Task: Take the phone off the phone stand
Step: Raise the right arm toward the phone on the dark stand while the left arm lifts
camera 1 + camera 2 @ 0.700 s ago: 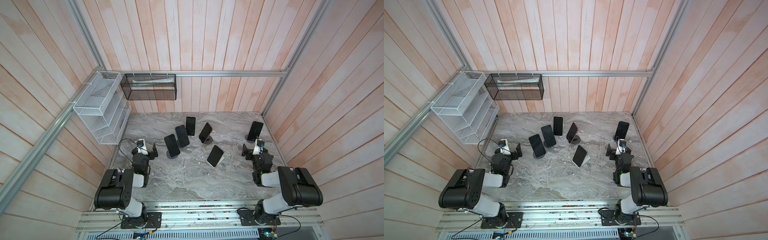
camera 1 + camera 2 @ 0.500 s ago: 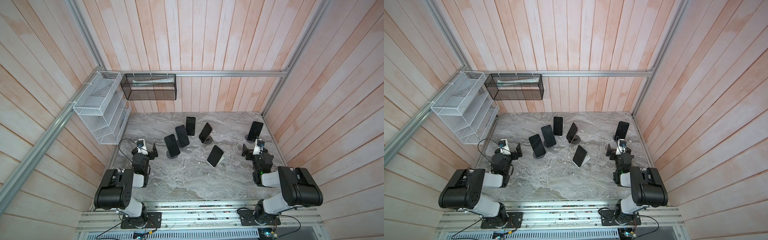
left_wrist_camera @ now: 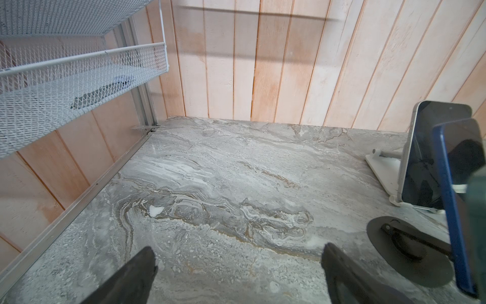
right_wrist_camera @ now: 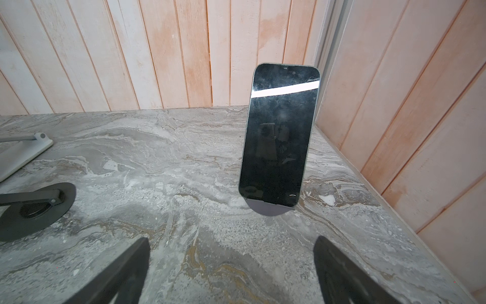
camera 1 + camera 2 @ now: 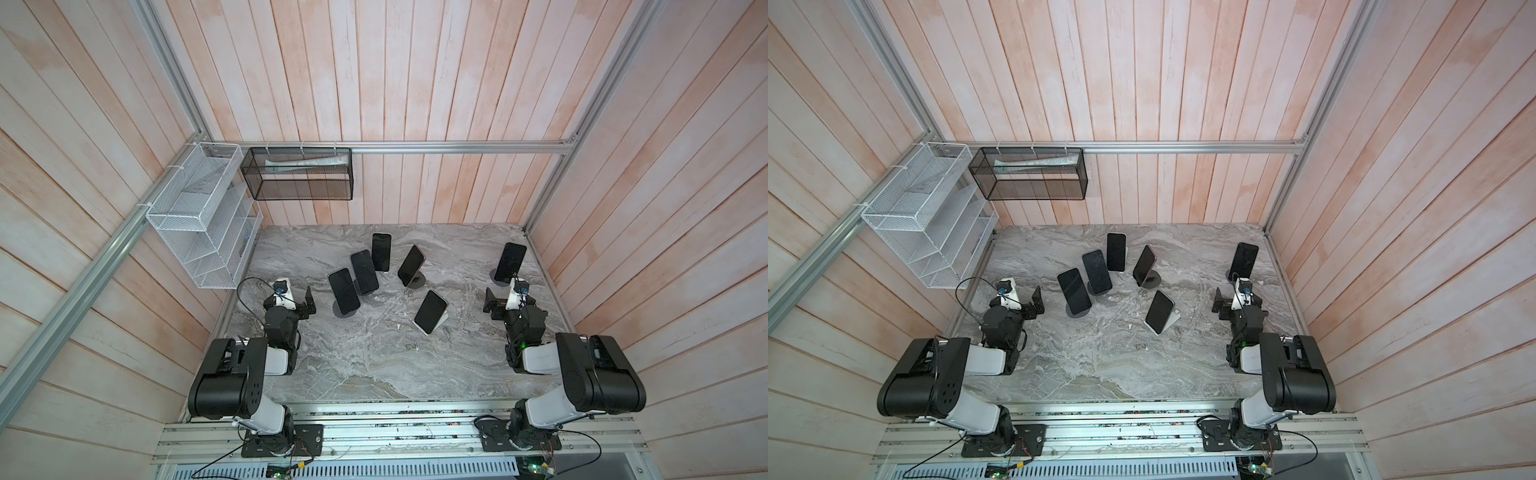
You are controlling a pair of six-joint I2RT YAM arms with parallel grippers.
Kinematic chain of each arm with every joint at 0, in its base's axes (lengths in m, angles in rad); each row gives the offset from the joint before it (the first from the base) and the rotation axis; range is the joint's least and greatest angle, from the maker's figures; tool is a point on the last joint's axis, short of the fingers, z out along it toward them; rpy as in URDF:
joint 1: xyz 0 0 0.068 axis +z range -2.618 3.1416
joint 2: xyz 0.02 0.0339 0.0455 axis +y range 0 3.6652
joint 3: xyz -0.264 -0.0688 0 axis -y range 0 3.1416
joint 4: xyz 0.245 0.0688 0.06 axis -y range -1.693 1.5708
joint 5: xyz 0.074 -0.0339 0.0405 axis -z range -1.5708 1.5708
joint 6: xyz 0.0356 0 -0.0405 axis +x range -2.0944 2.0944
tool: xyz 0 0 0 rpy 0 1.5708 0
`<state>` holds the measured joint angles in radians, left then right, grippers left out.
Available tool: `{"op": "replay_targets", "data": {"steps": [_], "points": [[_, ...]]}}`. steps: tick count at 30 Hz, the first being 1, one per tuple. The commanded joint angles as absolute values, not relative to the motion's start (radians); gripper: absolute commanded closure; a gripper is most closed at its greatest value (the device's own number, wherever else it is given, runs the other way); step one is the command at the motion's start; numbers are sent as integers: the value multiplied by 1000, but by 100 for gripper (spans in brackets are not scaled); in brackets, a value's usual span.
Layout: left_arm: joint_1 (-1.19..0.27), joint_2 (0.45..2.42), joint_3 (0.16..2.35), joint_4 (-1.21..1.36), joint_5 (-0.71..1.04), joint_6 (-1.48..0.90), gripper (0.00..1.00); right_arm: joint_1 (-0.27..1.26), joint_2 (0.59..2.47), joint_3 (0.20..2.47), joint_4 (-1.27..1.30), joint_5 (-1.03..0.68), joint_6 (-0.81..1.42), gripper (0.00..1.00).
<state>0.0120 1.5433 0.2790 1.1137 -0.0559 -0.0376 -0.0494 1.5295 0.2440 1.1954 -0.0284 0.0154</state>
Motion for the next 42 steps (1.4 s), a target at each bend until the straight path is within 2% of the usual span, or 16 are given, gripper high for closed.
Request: {"op": "replay_targets", "data": {"steps": [1,15,20,23,27,29,30,32,33,35,38,42], "points": [[12,1541,290,1107,-51,-31,0,-55,1515,252,1181,-44,17,2],[6,1521,287,1118,-43,-16,0,-55,1516,251,1181,-45,17,2],[-36,1263,361,772,-108,-7,0,-53,1507,258,1212,-43,24,2],[-35,1098,380,635,-117,-55,0,-47,1408,379,911,-75,-4,2],[-34,888,424,406,-183,-292,0,-38,1303,451,746,-46,45,2],[-31,791,473,232,-222,-532,0,-33,1248,533,595,7,151,2],[-20,753,499,131,-205,-664,0,-32,1226,608,464,52,272,2],[34,656,549,2,-13,-804,0,-50,1209,808,57,124,625,2],[52,617,567,-35,51,-816,0,-70,1212,870,-72,79,714,2],[61,548,576,-93,95,-874,0,-139,1215,917,-121,-179,713,2],[61,510,527,19,274,-879,0,-246,1182,887,-73,-435,771,2],[61,590,592,-34,441,-875,0,-239,1122,939,-178,-341,660,2]]}}
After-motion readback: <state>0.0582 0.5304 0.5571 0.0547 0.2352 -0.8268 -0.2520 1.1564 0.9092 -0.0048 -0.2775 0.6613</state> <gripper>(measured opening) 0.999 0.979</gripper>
